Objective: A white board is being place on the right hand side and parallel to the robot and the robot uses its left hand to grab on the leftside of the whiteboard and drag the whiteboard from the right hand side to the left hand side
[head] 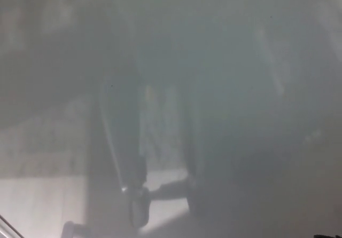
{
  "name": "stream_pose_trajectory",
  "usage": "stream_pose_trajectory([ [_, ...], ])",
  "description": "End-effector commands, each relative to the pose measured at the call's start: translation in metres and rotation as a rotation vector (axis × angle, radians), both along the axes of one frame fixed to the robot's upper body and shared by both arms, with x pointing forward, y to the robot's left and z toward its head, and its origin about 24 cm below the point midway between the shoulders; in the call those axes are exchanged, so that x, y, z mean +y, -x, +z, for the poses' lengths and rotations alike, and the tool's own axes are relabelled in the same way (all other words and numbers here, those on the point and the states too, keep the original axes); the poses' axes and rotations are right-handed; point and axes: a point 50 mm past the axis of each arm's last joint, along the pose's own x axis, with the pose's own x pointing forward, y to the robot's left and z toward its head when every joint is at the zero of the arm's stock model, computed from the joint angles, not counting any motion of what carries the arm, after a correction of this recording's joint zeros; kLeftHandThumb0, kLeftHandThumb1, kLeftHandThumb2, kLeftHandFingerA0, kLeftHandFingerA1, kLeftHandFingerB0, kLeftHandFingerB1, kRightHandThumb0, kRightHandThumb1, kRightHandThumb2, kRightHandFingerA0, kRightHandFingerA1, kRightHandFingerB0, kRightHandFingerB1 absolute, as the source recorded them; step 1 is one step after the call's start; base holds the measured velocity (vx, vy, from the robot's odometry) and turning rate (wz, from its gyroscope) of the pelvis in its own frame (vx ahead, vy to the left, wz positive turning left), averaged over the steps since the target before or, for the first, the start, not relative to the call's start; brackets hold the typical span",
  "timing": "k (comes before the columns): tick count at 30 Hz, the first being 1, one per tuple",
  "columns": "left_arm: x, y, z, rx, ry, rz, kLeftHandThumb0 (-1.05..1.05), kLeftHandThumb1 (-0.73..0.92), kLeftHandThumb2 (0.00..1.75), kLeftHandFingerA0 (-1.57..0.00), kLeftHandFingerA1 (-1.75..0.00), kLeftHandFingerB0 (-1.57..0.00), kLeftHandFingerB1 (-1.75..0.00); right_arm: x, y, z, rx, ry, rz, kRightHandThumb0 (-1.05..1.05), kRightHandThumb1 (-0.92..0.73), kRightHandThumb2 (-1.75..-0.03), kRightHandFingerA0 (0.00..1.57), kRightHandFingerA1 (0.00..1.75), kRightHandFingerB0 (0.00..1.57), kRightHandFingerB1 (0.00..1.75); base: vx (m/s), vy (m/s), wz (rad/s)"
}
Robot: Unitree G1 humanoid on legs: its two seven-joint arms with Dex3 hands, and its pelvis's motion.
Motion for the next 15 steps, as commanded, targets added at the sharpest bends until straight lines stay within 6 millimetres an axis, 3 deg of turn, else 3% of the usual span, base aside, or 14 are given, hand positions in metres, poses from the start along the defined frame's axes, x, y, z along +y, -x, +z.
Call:
stream_pose_trajectory([
  [1,-0.002,0.023,-0.028,0.004,0.012,0.086,-0.47,0.53,0.73,-0.07,-0.38,-0.03,-0.14,-0.010,0.015,-0.003,0.059,0.026,-0.003,-0.40,-0.86,-0.65,0.34,0.40,0.26,0.30,0.00,0.000,0.00],
  [2,-0.005,0.038,-0.046,0.035,0.032,0.137,-0.44,0.56,0.74,-0.05,-0.36,-0.03,-0.14,-0.011,0.019,-0.004,0.062,0.017,-0.010,-0.40,-0.85,-0.65,0.34,0.41,0.26,0.30,0.00,0.000,0.00],
  [4,-0.009,0.047,-0.060,0.054,0.018,0.178,-0.45,0.58,0.73,-0.05,-0.36,-0.04,-0.17,-0.012,0.021,-0.004,0.066,0.017,-0.013,-0.40,-0.85,-0.65,0.35,0.41,0.26,0.30,0.00,0.000,0.00],
  [7,-0.022,0.073,-0.097,0.115,-0.015,0.331,-0.50,0.56,0.68,-0.10,-0.35,-0.04,-0.26,-0.015,0.028,-0.006,0.087,0.015,-0.032,-0.39,-0.84,-0.65,0.38,0.41,0.27,0.31,0.00,0.000,0.00],
  [10,-0.028,0.088,-0.110,0.144,-0.062,0.373,-0.41,0.63,0.62,-0.06,-0.24,-0.07,-0.22,-0.015,0.033,-0.008,0.097,0.007,-0.036,-0.41,-0.85,-0.65,0.37,0.41,0.26,0.30,0.00,0.000,0.00],
  [11,-0.029,0.092,-0.113,0.155,-0.073,0.391,-0.45,0.62,0.69,-0.05,-0.20,-0.07,-0.23,-0.015,0.034,-0.008,0.105,0.021,-0.031,-0.41,-0.85,-0.65,0.37,0.40,0.26,0.30,0.00,0.000,0.00],
  [13,-0.030,0.103,-0.118,0.183,-0.099,0.416,-0.40,0.67,0.60,-0.02,-0.26,-0.04,-0.25,-0.015,0.036,-0.010,0.119,0.043,-0.023,-0.40,-0.85,-0.65,0.38,0.39,0.27,0.30,0.00,0.000,0.00],
  [14,-0.034,0.112,-0.124,0.200,-0.101,0.435,-0.38,0.65,0.62,-0.11,-0.30,-0.08,-0.21,-0.014,0.038,-0.011,0.119,0.034,-0.029,-0.38,-0.85,-0.65,0.39,0.40,0.27,0.30,0.00,0.000,0.00],
  [15,-0.035,0.114,-0.125,0.203,-0.108,0.431,-0.25,0.59,1.04,-0.01,-0.47,0.00,-0.46,-0.015,0.039,-0.011,0.120,0.037,-0.031,-0.38,-0.85,-0.65,0.38,0.40,0.27,0.30,0.00,0.000,0.00],
])
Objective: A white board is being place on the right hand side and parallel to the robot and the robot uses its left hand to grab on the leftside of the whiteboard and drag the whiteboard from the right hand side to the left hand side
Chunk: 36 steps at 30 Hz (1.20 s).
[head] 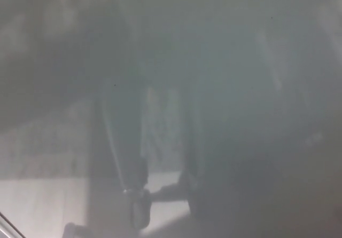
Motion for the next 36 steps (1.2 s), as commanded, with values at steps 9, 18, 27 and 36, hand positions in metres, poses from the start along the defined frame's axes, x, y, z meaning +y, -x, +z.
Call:
stream_pose_trajectory([
  [9,-0.008,0.035,-0.021,0.072,-0.274,0.108,-0.44,0.62,0.67,-0.19,-0.35,-0.12,-0.31,-0.007,0.030,-0.005,0.026,0.076,-0.016,-0.35,-0.83,-0.66,0.38,0.39,0.31,0.31,0.00,0.000,0.00],
  [18,-0.017,0.035,-0.030,0.107,-0.300,0.081,-0.45,0.58,0.68,-0.28,-0.38,-0.15,-0.33,-0.005,0.035,-0.006,0.014,0.057,-0.043,-0.38,-0.84,-0.66,0.42,0.38,0.32,0.31,0.00,0.000,0.00],
  [27,-0.016,0.035,-0.029,0.109,-0.305,0.094,-0.47,0.56,0.69,-0.32,-0.40,-0.14,-0.33,-0.004,0.035,-0.006,0.004,0.055,-0.041,-0.35,-0.83,-0.66,0.42,0.40,0.32,0.32,0.00,0.000,0.00],
  [36,-0.014,0.029,-0.026,0.088,-0.322,0.098,-0.44,0.58,0.68,-0.29,-0.39,-0.17,-0.33,-0.001,0.030,-0.006,-0.012,0.055,-0.048,-0.34,-0.83,-0.64,0.44,0.39,0.34,0.32,0.00,0.000,0.00],
])
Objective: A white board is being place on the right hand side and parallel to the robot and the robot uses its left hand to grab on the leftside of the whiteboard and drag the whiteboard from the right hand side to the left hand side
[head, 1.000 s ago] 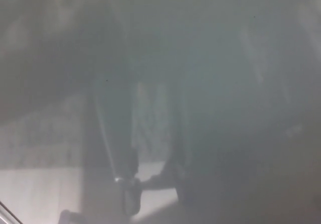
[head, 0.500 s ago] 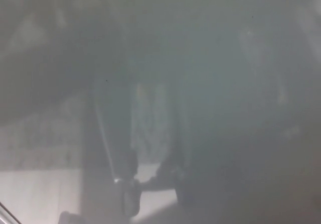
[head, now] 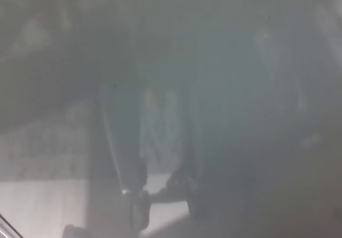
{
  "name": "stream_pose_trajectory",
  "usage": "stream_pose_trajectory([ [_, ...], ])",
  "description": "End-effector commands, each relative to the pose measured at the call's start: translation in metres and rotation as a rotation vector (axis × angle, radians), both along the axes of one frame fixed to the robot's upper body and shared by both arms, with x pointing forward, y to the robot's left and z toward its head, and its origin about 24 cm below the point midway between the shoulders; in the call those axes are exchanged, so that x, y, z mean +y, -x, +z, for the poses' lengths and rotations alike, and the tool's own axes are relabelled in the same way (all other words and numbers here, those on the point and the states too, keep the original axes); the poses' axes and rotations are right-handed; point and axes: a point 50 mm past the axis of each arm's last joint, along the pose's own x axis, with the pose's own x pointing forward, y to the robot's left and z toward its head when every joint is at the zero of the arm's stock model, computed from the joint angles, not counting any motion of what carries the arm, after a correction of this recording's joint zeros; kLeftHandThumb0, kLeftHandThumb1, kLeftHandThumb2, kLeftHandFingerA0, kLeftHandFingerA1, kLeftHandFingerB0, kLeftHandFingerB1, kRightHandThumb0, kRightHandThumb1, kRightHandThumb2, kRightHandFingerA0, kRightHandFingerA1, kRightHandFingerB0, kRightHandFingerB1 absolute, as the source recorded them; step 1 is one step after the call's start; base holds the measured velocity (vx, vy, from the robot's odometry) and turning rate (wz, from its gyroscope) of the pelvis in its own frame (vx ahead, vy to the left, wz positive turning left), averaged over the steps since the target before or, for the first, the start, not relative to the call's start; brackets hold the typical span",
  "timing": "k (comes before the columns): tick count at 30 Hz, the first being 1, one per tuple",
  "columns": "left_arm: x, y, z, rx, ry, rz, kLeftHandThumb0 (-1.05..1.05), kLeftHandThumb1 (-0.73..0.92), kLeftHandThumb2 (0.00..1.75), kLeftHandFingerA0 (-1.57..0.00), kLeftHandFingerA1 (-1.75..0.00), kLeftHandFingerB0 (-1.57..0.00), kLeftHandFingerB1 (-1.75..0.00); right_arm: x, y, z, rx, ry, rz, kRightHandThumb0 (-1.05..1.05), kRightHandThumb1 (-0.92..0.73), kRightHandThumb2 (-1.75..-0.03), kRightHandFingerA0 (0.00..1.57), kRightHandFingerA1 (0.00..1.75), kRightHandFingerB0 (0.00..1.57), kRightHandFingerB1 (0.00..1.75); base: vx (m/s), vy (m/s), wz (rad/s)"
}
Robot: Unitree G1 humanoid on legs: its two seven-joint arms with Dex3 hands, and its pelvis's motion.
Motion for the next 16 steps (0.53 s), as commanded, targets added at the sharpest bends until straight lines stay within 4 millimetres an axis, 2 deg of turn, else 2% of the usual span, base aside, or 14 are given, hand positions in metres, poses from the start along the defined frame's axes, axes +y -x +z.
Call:
stream_pose_trajectory([
  [1,0.005,-0.002,0.005,-0.014,-0.045,-0.001,-0.44,0.58,0.68,-0.29,-0.39,-0.17,-0.33,-0.001,-0.001,0.002,-0.024,0.010,-0.015,-0.34,-0.83,-0.64,0.44,0.39,0.34,0.32,0.00,0.000,0.00],
  [2,0.005,0.000,0.006,-0.006,-0.050,-0.017,-0.45,0.57,0.69,-0.33,-0.41,-0.14,-0.33,-0.004,0.001,0.005,-0.070,-0.019,-0.051,-0.33,-0.81,-0.64,0.46,0.41,0.37,0.33,0.00,0.000,0.00],
  [5,0.005,0.000,0.006,-0.004,-0.051,-0.019,-0.45,0.57,0.69,-0.33,-0.41,-0.14,-0.33,-0.004,0.001,0.005,-0.076,-0.023,-0.055,-0.33,-0.81,-0.64,0.46,0.41,0.37,0.33,0.00,0.000,0.00],
  [6,0.006,-0.001,0.007,-0.017,-0.051,-0.014,-0.43,0.60,0.68,-0.27,-0.38,-0.16,-0.33,-0.008,-0.003,0.009,-0.113,-0.004,-0.078,-0.36,-0.81,-0.64,0.51,0.42,0.38,0.33,0.00,0.000,0.00],
  [8,0.007,-0.003,0.008,-0.024,-0.048,-0.008,-0.42,0.60,0.67,-0.27,-0.38,-0.17,-0.33,-0.012,-0.004,0.011,-0.127,-0.001,-0.087,-0.38,-0.81,-0.64,0.50,0.41,0.38,0.33,0.00,0.000,0.00],
  [12,0.007,-0.001,0.008,-0.014,-0.056,-0.014,-0.46,0.57,0.70,-0.30,-0.40,-0.15,-0.34,-0.007,0.000,0.009,-0.116,-0.030,-0.061,-0.37,-0.82,-0.64,0.47,0.40,0.36,0.32,0.00,0.000,0.00],
  [13,0.006,-0.002,0.008,-0.018,-0.060,-0.025,-0.45,0.56,0.71,-0.38,-0.43,-0.14,-0.34,-0.003,0.000,0.008,-0.112,-0.050,-0.054,-0.43,-0.63,-0.98,0.39,0.56,0.23,0.47,0.00,0.000,0.00],
  [16,0.004,-0.003,0.008,-0.026,-0.064,-0.037,-0.45,0.56,0.71,-0.38,-0.43,-0.14,-0.34,0.001,-0.001,0.006,-0.106,-0.079,-0.053,-0.43,-0.63,-0.98,0.39,0.56,0.23,0.47,0.00,0.000,0.00],
])
